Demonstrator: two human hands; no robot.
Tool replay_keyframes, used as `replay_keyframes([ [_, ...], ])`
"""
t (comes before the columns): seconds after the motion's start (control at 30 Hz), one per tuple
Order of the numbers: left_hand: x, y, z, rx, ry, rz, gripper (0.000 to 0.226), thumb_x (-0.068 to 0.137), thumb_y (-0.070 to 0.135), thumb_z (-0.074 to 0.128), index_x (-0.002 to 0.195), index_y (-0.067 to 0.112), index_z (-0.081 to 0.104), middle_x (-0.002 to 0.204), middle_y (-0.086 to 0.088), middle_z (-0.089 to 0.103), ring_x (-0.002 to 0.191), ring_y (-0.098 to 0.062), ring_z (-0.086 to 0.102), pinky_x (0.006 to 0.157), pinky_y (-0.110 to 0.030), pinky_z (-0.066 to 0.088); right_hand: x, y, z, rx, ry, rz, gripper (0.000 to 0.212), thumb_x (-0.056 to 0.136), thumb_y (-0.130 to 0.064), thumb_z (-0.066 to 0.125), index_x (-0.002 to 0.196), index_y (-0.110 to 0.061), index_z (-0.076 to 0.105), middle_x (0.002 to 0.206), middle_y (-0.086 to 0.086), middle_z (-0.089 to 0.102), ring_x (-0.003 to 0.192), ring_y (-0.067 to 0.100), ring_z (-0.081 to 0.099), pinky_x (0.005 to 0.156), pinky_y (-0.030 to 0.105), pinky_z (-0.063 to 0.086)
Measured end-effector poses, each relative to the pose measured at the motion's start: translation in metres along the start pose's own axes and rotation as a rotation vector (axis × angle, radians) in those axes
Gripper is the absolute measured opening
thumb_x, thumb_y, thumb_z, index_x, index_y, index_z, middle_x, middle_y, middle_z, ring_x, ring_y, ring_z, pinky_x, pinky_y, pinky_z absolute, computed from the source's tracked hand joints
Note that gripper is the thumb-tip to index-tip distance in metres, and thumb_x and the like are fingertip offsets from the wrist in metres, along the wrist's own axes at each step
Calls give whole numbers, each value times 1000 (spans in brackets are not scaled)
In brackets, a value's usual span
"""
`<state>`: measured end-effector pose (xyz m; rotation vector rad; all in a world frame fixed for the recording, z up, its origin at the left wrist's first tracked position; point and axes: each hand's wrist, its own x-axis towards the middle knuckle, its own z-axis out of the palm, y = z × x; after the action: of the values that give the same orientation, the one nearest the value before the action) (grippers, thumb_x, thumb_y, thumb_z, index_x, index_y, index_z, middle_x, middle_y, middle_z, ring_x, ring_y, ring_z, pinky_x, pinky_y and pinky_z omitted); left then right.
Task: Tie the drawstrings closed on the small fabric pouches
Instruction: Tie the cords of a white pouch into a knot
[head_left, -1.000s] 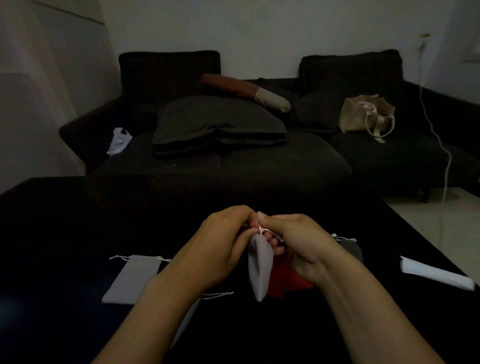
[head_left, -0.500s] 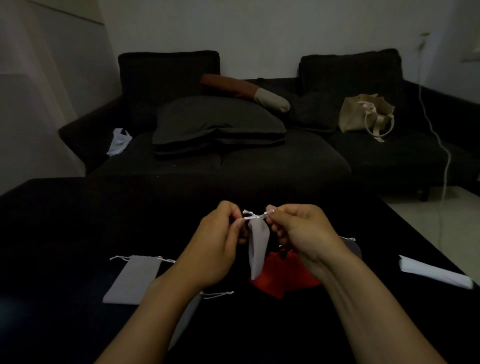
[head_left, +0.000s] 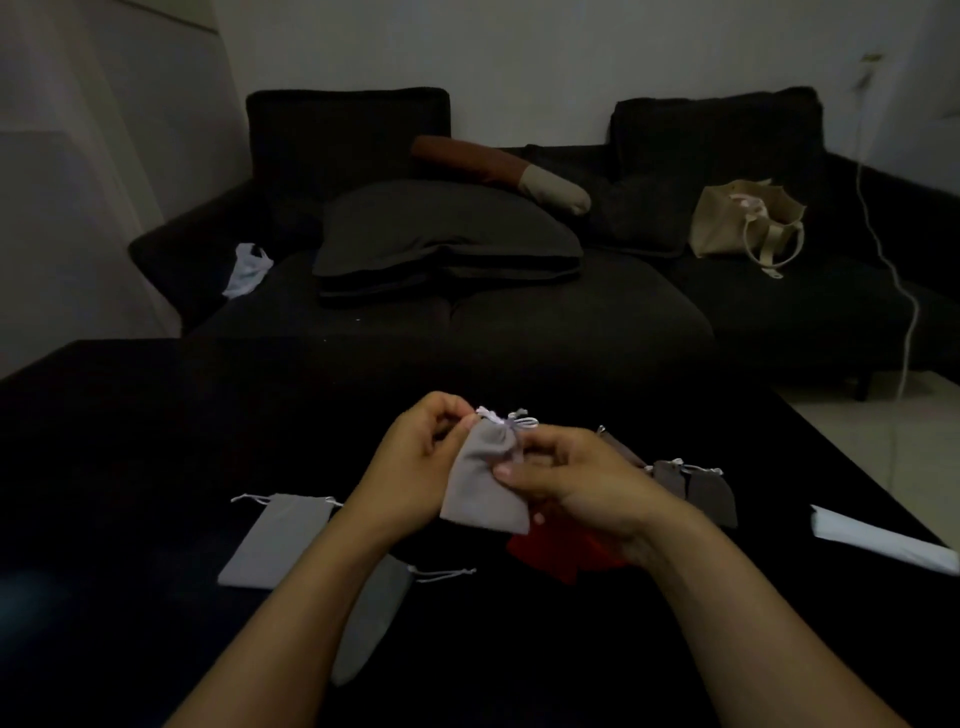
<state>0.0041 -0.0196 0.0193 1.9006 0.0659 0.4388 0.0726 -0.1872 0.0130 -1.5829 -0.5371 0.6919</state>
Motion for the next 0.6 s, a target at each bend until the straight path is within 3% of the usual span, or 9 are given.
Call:
replay_keyframes([
  [0.07, 3, -9, -11, 262, 67, -40, 7, 97, 25, 58, 99, 21, 64, 88, 5, 69, 80, -8, 67, 70, -27, 53, 8, 12, 5, -139, 155, 53, 17, 89, -13, 69, 100, 0, 69, 78, 11, 69, 61, 12, 65, 57, 24, 53],
  [0.13, 2, -17, -22, 554, 77, -136, 15, 96, 33, 59, 105, 21, 63, 95, 3, 68, 89, -17, 67, 80, -35, 54, 15, 25, 4, -291, 268, 81, 17, 87, -10, 70, 89, 6, 66, 66, 11, 62, 52, 14, 58, 54, 26, 49],
  [0.23, -8, -24, -31, 960, -184, -368, 42, 84, 42, 71, 117, 18, 59, 115, -4, 64, 104, -24, 63, 89, -36, 53, 16, 32, -3, -597, 380, 103, 17, 80, -15, 75, 83, 1, 70, 70, 11, 65, 66, 21, 61, 63, 32, 49],
  [0.33, -19, -29, -35, 1103, -473, -501, 70, 73, 40, 82, 133, 20, 52, 132, -4, 55, 117, -23, 58, 96, -35, 51, 12, 29, -3, -766, 484, 98, 24, 79, -20, 75, 95, -3, 69, 87, 14, 72, 86, 28, 68, 76, 38, 56],
  [0.4, -22, -31, -40, 1124, -561, -516, 75, 73, 31, 84, 138, 22, 47, 138, -1, 50, 123, -23, 54, 99, -34, 49, 8, 23, 4, -930, 522, -19, 35, 78, -23, 74, 108, -10, 67, 105, 10, 68, 101, 27, 64, 85, 39, 53],
  [0.47, -23, -36, -45, 1077, -570, -503, 65, 73, 25, 84, 130, 24, 52, 132, 0, 53, 118, -22, 56, 93, -33, 51, 5, 18, 17, -955, 357, -181, 47, 74, -33, 80, 117, -19, 66, 115, 1, 63, 107, 18, 59, 92, 35, 50],
  [0.53, -27, -42, -46, 1027, -561, -480, 43, 76, 27, 82, 112, 25, 58, 118, 1, 60, 104, -18, 61, 81, -29, 52, 2, 23, 38, -940, 48, -194, 54, 71, -40, 84, 119, -22, 66, 117, -3, 62, 107, 12, 59, 96, 33, 49],
  [0.6, -30, -48, -42, 991, -561, -452, 24, 81, 32, 77, 97, 25, 61, 103, 1, 65, 92, -15, 62, 74, -27, 50, 1, 39, 57, -1024, -144, -169, 52, 73, -39, 82, 118, -19, 65, 118, 0, 62, 108, 16, 59, 94, 36, 50],
])
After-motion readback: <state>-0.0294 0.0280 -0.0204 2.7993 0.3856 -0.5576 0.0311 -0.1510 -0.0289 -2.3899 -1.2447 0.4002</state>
